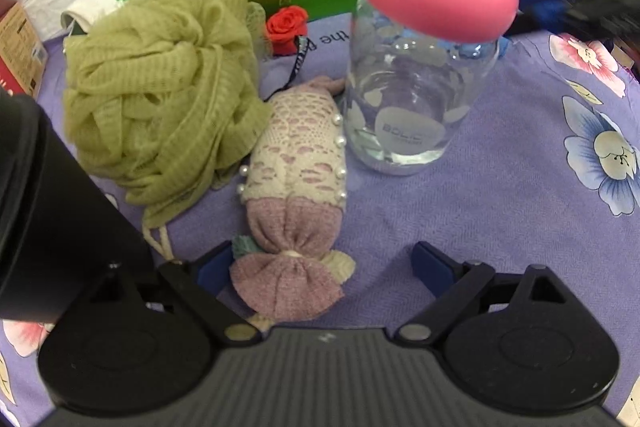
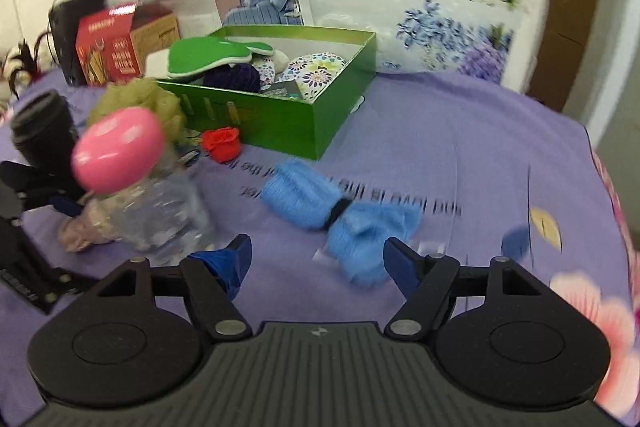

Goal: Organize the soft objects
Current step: 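Grasp the pink-white lace sock roll with the left tool while the right tool grasps the blue cloth, then carry the sock roll and blue cloth into the green box and open both tools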

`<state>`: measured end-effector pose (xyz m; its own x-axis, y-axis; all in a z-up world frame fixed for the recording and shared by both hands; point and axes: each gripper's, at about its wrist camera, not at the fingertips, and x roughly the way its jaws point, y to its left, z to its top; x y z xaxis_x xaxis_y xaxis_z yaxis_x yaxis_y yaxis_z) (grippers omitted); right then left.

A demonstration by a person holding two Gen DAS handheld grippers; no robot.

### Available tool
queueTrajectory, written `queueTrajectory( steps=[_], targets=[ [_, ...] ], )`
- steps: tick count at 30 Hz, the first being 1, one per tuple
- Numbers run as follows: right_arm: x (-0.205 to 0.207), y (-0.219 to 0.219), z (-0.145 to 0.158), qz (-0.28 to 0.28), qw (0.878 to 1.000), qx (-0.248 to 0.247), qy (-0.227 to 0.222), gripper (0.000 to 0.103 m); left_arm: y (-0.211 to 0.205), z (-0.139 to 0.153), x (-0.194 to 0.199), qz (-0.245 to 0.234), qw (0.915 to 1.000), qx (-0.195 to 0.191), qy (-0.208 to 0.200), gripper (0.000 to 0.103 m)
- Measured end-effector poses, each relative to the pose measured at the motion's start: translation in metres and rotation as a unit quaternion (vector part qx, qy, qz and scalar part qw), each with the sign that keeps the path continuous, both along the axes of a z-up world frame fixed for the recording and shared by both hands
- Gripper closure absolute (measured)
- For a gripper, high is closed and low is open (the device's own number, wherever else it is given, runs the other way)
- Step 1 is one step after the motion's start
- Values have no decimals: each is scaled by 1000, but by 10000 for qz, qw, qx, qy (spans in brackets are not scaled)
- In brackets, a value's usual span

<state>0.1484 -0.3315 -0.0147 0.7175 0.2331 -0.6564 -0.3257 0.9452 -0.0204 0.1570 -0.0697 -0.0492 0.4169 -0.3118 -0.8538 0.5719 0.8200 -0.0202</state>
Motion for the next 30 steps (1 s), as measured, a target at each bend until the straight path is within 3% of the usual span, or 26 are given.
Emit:
queueTrajectory(
  steps=[3, 9, 13, 18, 20, 21, 22, 24, 30],
  targets=[
    [42, 10, -8, 468, 9974, -480, 256, 44, 1, 0, 1, -22, 10000, -24, 20, 10],
    [89, 30, -38, 1575, 9759, -1265, 822, 42, 1, -2, 4, -56, 10000, -24, 39, 10],
    [95, 15, -43, 1309, 9846, -676, 942, 37, -6, -2, 7, -145, 9998, 95, 55, 10],
    [80, 19, -47, 877, 9915, -604, 742, 34, -4, 0, 12, -42, 9998, -66, 198, 10],
    [77, 21, -47, 720, 9929, -599, 727, 38, -3, 3, 12, 21, 9999, -91, 143, 31],
    [75, 23, -47, 659, 9936, -572, 713, 46, -1, 7, 11, 9, 9999, -114, 107, 57],
    [72, 25, -46, 635, 9943, -555, 654, 68, 0, 11, 10, 65, 9998, -117, 138, 67],
    [60, 31, -45, 649, 9950, -553, 516, 83, 3, 15, 12, 226, 9993, -148, 264, 68],
    [2, 30, -37, 540, 9967, -569, 221, 85, 17, 39, -27, 424, 9983, -245, 323, 68]
  ],
)
